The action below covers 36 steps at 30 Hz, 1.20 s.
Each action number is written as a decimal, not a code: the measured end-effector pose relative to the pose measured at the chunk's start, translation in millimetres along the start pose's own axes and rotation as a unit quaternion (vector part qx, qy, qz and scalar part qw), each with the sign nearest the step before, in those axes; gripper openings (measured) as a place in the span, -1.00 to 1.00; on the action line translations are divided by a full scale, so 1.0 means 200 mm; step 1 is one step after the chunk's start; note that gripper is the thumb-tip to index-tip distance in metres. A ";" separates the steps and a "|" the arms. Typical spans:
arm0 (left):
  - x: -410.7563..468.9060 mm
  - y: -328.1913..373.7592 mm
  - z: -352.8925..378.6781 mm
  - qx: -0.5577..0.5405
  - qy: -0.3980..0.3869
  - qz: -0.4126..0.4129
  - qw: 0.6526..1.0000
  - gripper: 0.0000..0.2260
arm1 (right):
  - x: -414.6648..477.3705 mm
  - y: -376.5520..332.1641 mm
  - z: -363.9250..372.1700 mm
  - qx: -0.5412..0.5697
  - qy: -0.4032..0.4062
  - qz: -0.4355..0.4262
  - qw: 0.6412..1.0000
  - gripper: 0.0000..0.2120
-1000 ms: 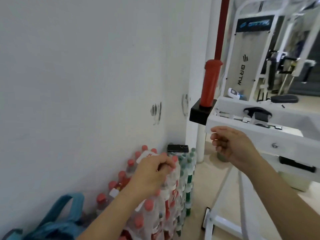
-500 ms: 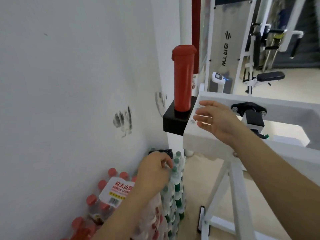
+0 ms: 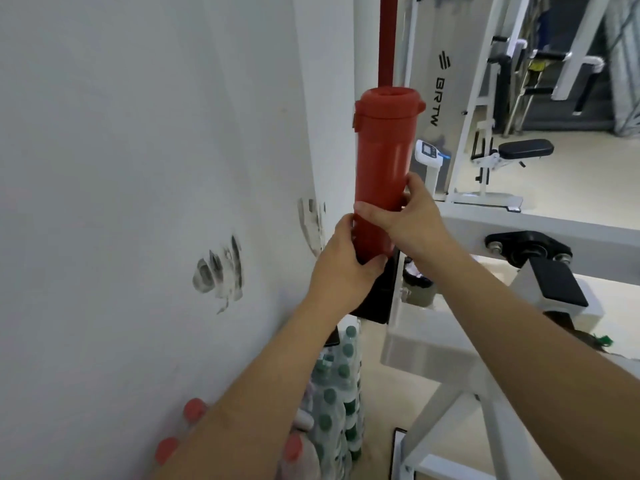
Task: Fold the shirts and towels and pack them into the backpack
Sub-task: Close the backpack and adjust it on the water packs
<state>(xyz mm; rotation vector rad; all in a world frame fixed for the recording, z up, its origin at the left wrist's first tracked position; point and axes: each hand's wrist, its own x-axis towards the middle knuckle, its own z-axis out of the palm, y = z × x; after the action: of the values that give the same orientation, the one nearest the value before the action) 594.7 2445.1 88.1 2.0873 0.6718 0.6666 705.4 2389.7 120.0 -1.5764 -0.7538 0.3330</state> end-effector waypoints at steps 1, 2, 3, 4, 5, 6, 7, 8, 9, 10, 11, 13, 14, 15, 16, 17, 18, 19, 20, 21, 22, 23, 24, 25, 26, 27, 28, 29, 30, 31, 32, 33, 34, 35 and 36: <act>0.02 -0.01 0.01 -0.004 0.003 -0.003 1.000 -0.45 | 0.01 0.01 0.00 -0.012 0.007 -0.014 1.000 -0.42; 0.04 -0.02 0.02 -0.008 0.009 -0.009 1.000 -0.47 | 0.03 0.02 -0.01 -0.021 0.002 -0.020 1.000 -0.46; 0.05 -0.03 0.02 -0.010 0.012 -0.015 1.000 -0.48 | 0.04 0.02 -0.02 -0.018 -0.009 -0.022 1.000 -0.49; 0.05 -0.02 0.02 -0.010 0.013 -0.021 1.000 -0.48 | 0.04 0.02 -0.03 -0.002 -0.023 -0.013 1.000 -0.52; 0.05 -0.02 0.02 -0.012 0.012 -0.027 0.999 -0.47 | 0.05 0.02 -0.04 0.031 -0.038 0.005 0.999 -0.54; 0.04 -0.01 0.01 -0.013 0.015 -0.033 0.999 -0.44 | 0.05 0.02 -0.04 0.067 -0.052 0.025 0.996 -0.55; 0.03 0.01 0.00 -0.015 0.019 -0.039 0.999 -0.41 | 0.04 0.02 -0.04 0.093 -0.066 0.044 0.992 -0.55; 0.02 0.01 0.00 -0.017 0.023 -0.046 0.999 -0.37 | 0.03 0.02 -0.04 0.107 -0.080 0.061 0.989 -0.55; 0.00 0.03 -0.01 -0.027 0.027 -0.052 0.998 -0.35 | 0.01 0.01 -0.04 0.111 -0.099 0.071 0.986 -0.56; -0.02 0.04 -0.03 -0.049 0.029 -0.056 0.997 -0.34 | -0.01 0.00 -0.05 0.108 -0.119 0.074 0.984 -0.58; -0.04 0.04 -0.05 -0.087 0.027 -0.062 0.994 -0.35 | -0.03 -0.01 -0.06 0.103 -0.139 0.073 0.982 -0.59; -0.12 0.04 -0.11 -0.198 -0.011 -0.079 0.977 -0.37 | -0.07 -0.03 -0.10 0.131 -0.172 0.078 0.973 -0.54; -0.16 0.03 -0.15 -0.259 -0.049 -0.085 0.961 -0.37 | -0.09 -0.04 -0.12 0.169 -0.191 0.085 0.963 -0.51; -0.21 0.01 -0.20 -0.311 -0.092 -0.087 0.942 -0.36 | -0.12 -0.06 -0.14 0.213 -0.214 0.090 0.949 -0.47; -0.27 0.00 -0.23 -0.354 -0.135 -0.086 0.922 -0.36 | -0.15 -0.08 -0.14 0.254 -0.241 0.091 0.932 -0.44; -0.33 -0.02 -0.26 -0.384 -0.171 -0.082 0.904 -0.36 | -0.19 -0.09 -0.13 0.286 -0.267 0.088 0.916 -0.39; -0.39 -0.04 -0.28 -0.397 -0.196 -0.083 0.893 -0.36 | -0.23 -0.10 -0.11 0.306 -0.285 0.086 0.904 -0.35; -0.45 -0.04 -0.30 -0.396 -0.212 -0.090 0.889 -0.35 | -0.27 -0.11 -0.09 0.318 -0.292 0.088 0.898 -0.33; -0.51 -0.04 -0.33 -0.381 -0.216 -0.103 0.893 -0.33 | -0.32 -0.12 -0.06 0.326 -0.287 0.092 0.896 -0.34; -0.57 -0.02 -0.35 -0.354 -0.202 -0.119 0.905 -0.32 | -0.37 -0.13 -0.04 0.325 -0.273 0.094 0.901 -0.38; -0.63 0.00 -0.36 -0.304 -0.171 -0.134 0.928 -0.34 | -0.43 -0.14 -0.02 0.311 -0.258 0.091 0.910 -0.43; -0.69 0.03 -0.37 -0.233 -0.131 -0.146 0.952 -0.37 | -0.49 -0.15 0.00 0.287 -0.246 0.080 0.922 -0.47; -0.75 0.05 -0.37 -0.150 -0.081 -0.156 0.973 -0.39 | -0.56 -0.15 0.02 0.256 -0.239 0.066 0.934 -0.47; -0.82 0.08 -0.36 -0.072 -0.027 -0.160 0.984 -0.38 | -0.63 -0.15 0.05 0.226 -0.233 0.056 0.944 -0.43; -0.88 0.10 -0.34 -0.012 0.020 -0.161 0.987 -0.36 | -0.71 -0.14 0.08 0.201 -0.227 0.054 0.951 -0.40; -0.94 0.10 -0.33 0.026 0.057 -0.164 0.985 -0.33 | -0.78 -0.13 0.12 0.184 -0.221 0.056 0.956 -0.37; -1.00 0.09 -0.31 0.045 0.086 -0.171 0.980 -0.31 | -0.86 -0.12 0.16 0.170 -0.223 0.060 0.958 -0.36; -1.07 0.08 -0.31 0.059 0.109 -0.184 0.975 -0.31 | -0.93 -0.10 0.20 0.154 -0.232 0.060 0.959 -0.36; -1.13 0.06 -0.32 0.069 0.125 -0.198 0.970 -0.31 | -1.00 -0.09 0.23 0.138 -0.246 0.058 0.957 -0.37; -1.20 0.04 -0.33 0.075 0.133 -0.213 0.965 -0.32 | -1.06 -0.07 0.26 0.126 -0.267 0.056 0.954 -0.38; -1.29 0.02 -0.36 0.073 0.137 -0.227 0.961 -0.34 | -1.12 -0.05 0.29 0.120 -0.294 0.058 0.947 -0.39; -1.37 0.01 -0.38 0.064 0.137 -0.240 0.959 -0.36 | -1.17 -0.04 0.31 0.119 -0.327 0.061 0.935 -0.41; -1.46 0.00 -0.40 0.047 0.137 -0.250 0.958 -0.38 | -1.21 -0.03 0.32 0.120 -0.365 0.065 0.921 -0.44; -1.54 -0.01 -0.42 0.026 0.139 -0.255 0.957 -0.40 | -1.26 -0.03 0.34 0.120 -0.404 0.066 0.905 -0.46; -1.63 -0.03 -0.44 0.007 0.141 -0.257 0.956 -0.41 | -1.31 -0.04 0.35 0.118 -0.439 0.065 0.889 -0.47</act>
<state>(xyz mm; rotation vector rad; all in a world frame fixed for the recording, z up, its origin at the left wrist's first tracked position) 302.0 2279.4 57.3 1.7298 1.3259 0.6592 466.3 2276.9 59.2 -1.2041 -1.2326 1.2427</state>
